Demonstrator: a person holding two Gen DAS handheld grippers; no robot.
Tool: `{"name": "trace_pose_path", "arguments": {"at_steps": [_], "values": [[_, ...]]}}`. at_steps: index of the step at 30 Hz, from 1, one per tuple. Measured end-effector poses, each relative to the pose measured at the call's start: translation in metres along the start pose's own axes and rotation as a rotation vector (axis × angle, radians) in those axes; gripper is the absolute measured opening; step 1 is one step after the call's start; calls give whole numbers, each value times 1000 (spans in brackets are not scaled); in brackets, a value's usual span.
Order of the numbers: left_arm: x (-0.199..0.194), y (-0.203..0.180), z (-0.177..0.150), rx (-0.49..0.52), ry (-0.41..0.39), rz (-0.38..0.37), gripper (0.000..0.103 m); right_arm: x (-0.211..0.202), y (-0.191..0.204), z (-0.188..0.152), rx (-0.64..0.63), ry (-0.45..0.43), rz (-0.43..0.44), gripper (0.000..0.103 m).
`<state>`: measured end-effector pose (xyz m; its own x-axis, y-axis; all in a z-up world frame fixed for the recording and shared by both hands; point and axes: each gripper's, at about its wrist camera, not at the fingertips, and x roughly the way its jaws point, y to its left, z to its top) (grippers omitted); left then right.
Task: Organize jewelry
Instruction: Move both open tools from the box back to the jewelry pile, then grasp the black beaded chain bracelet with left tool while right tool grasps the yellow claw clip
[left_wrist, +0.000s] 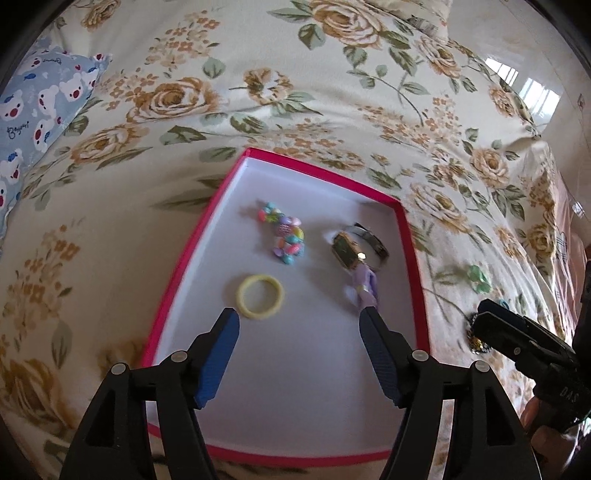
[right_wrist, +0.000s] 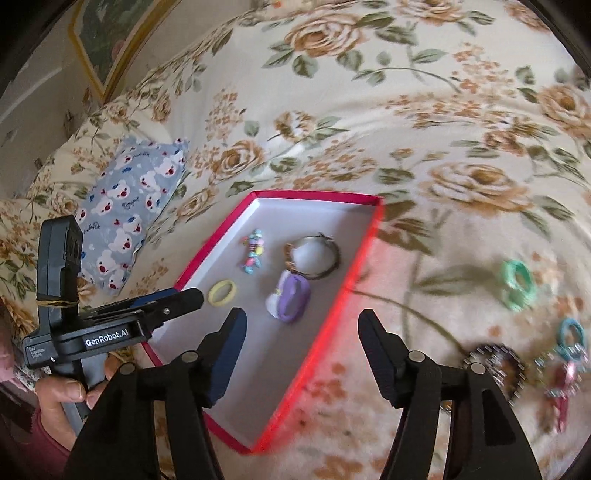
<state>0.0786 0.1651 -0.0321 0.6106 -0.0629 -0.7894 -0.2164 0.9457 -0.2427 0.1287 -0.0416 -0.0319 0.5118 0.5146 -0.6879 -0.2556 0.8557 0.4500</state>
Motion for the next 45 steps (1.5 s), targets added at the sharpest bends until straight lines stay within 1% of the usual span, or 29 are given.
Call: {"name": "trace_pose_path", "arguments": {"at_steps": [9, 14, 19, 27, 33, 38, 40, 41, 43, 45], "values": [[-6, -41, -14, 98, 37, -60, 67, -42, -40, -31, 98, -16, -72, 66], [-7, -63, -19, 147, 56, -94, 67, -71, -58, -45, 137, -42, -111, 66], [-5, -85, -27, 197, 81, -120, 68, -97, -74, -59, 159, -65, -186, 68], [10, -122, -28, 274, 108, -139, 67, -129, -105, -78, 225, -104, -278, 68], [25, -147, -28, 312, 121, -148, 67, -148, -125, -81, 258, -141, -328, 68], [40, -171, -26, 387, 136, -168, 65, -157, -140, -82, 283, -149, -367, 68], [46, -182, -24, 422, 137, -178, 60, -158, -147, -82, 295, -147, -376, 68], [50, -187, -24, 435, 141, -186, 55, -158, -150, -81, 301, -144, -383, 68], [59, -197, -22, 462, 153, -205, 48, -158, -157, -81, 316, -135, -396, 68], [73, -207, -20, 490, 173, -215, 34, -157, -163, -81, 328, -131, -409, 68]]}}
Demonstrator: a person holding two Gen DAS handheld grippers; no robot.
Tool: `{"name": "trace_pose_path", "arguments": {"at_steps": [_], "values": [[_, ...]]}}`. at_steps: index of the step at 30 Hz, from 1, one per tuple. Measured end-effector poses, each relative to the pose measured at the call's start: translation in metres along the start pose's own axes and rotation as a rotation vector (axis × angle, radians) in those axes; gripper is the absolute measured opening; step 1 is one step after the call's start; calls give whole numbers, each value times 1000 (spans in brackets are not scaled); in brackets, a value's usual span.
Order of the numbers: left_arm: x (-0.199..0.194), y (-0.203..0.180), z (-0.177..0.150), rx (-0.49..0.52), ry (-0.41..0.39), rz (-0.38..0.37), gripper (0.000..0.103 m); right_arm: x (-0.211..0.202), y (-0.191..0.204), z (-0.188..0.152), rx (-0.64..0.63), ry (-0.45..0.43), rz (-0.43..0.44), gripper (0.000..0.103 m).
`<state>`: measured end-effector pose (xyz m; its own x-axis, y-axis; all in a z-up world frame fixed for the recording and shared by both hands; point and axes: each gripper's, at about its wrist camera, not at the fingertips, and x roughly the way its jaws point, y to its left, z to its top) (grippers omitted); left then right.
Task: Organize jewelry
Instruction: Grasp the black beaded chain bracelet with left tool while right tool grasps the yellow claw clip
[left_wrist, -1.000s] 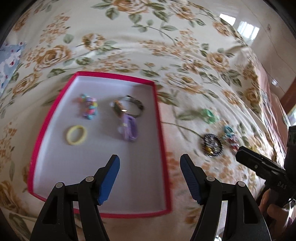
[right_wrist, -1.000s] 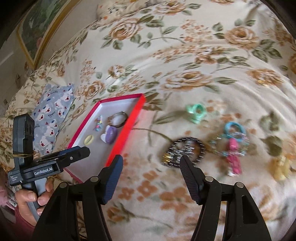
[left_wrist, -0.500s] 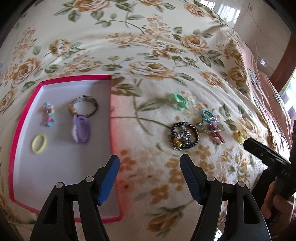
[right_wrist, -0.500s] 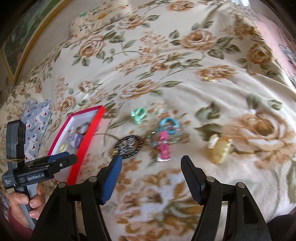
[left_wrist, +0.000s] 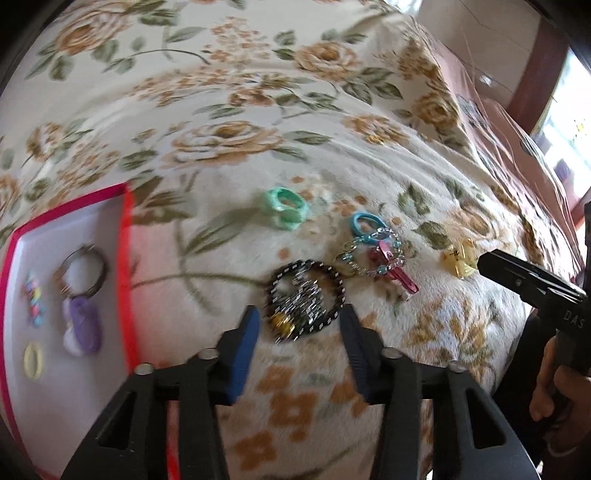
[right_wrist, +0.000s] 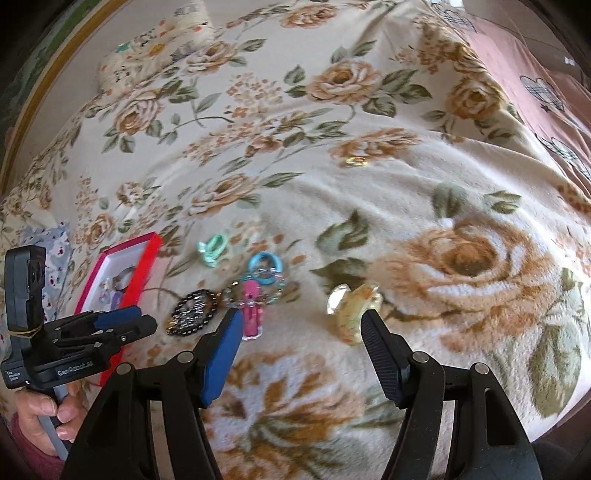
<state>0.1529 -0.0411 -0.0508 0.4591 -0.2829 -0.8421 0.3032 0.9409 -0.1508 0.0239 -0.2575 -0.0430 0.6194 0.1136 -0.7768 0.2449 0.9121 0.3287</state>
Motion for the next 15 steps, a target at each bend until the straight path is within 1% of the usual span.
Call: {"name": "trace_pose_path", "arguments": {"at_steps": [2, 8, 11, 13, 14, 15], "values": [[15, -5, 7, 27, 25, -7, 29, 3, -4, 2, 6, 3, -11, 68], [54, -14, 17, 93, 94, 11, 27, 15, -10, 7, 15, 27, -36, 68], [61, -13, 21, 91, 93, 6, 26, 25, -12, 7, 18, 49, -52, 67], [64, -13, 22, 93, 91, 5, 20, 32, -14, 6, 26, 65, -62, 66], [65, -13, 21, 105, 89, 21, 12, 37, -15, 5, 26, 77, -73, 60], [67, -13, 21, 119, 83, 30, 10, 41, -16, 4, 27, 86, -80, 50]]}}
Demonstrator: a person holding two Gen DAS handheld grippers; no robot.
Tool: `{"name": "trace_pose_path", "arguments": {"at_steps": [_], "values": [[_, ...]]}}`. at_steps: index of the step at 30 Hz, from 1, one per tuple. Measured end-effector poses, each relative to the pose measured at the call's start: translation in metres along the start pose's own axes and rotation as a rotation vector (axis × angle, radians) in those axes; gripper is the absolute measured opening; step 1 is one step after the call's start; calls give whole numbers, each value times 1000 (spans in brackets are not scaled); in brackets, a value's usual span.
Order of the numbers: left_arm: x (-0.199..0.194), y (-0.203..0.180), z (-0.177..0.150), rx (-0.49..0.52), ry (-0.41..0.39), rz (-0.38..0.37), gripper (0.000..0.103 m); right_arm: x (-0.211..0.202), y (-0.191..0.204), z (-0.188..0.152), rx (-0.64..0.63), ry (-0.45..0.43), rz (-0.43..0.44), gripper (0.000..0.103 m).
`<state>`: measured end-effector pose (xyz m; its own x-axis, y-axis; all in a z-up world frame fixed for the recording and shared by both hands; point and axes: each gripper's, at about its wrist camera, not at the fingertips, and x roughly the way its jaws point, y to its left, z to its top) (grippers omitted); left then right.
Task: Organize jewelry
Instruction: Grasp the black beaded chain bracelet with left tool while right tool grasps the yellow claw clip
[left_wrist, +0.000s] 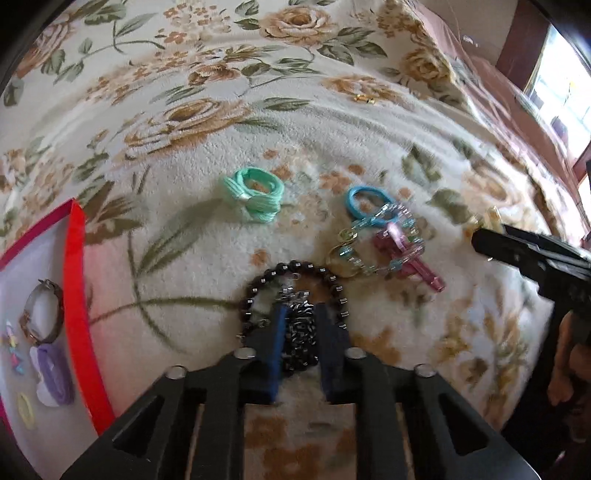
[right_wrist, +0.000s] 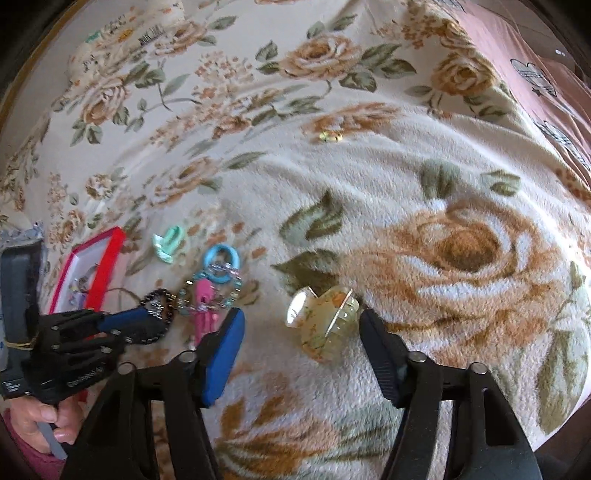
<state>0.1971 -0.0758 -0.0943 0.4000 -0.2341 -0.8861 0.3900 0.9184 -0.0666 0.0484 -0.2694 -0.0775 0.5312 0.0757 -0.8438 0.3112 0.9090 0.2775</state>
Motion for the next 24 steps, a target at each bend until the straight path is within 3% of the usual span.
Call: {"name": "trace_pose_path", "arguments": {"at_steps": [2, 3, 10, 24], "values": [[-1, 0, -3, 8, -8, -1, 8, 7, -3, -1, 8, 14, -14, 35], [-2, 1, -3, 4, -14, -9, 8, 8, -4, -1, 10, 17, -22, 34], [-17, 12, -9, -62, -58, -67, 6, 3, 2, -3, -16, -8, -13, 33], [-102, 25, -28, -127, -227, -97, 5, -26, 30, 1, -48, -62, 101, 33]]}}
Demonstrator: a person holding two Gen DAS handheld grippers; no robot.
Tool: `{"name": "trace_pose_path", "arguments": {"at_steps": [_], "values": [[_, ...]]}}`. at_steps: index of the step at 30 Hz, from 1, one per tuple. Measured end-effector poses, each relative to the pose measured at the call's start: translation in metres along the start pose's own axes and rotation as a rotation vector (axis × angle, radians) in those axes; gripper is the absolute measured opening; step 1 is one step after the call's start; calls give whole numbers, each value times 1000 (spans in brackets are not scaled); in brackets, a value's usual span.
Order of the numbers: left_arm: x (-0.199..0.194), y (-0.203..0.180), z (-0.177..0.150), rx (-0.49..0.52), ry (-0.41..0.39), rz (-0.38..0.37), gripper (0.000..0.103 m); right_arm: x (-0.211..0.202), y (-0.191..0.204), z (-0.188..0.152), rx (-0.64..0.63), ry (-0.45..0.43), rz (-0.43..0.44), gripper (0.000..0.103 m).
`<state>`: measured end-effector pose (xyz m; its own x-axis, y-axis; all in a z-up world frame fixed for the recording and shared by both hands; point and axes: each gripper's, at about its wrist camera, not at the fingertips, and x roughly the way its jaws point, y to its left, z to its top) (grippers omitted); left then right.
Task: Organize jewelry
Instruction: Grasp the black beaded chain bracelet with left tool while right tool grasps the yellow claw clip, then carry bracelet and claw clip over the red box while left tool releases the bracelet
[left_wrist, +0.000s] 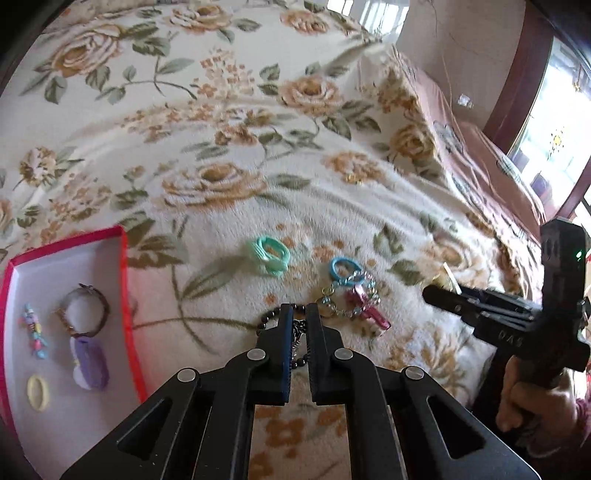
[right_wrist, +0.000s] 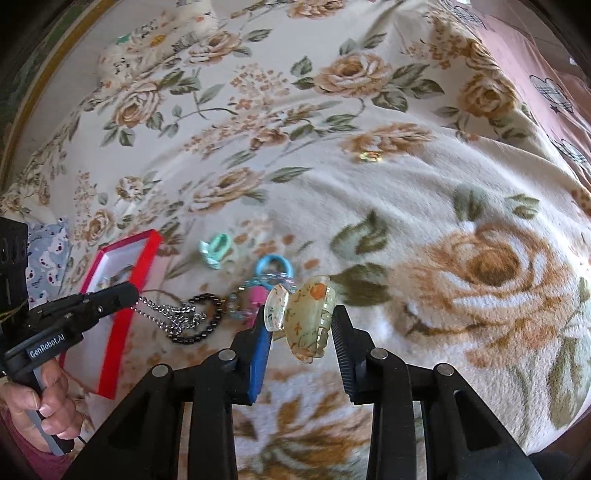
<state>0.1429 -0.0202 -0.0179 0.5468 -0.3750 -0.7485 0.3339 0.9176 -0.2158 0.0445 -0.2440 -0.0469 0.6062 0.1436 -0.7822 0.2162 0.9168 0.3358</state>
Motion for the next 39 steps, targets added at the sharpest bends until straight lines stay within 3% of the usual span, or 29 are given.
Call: {"name": "trace_pose_path", "arguments": {"at_steps": [16, 31, 39], "values": [[-93, 27, -17, -56, -152, 36, 5, 7, 78, -3, -121, 32, 185, 33], [-156, 77, -52, -187, -219, 156, 5, 36, 194, -13, -314, 103, 364, 33], [-158, 104, -70, -253, -204, 202, 5, 58, 240, -22, -391, 155, 413, 33]]}}
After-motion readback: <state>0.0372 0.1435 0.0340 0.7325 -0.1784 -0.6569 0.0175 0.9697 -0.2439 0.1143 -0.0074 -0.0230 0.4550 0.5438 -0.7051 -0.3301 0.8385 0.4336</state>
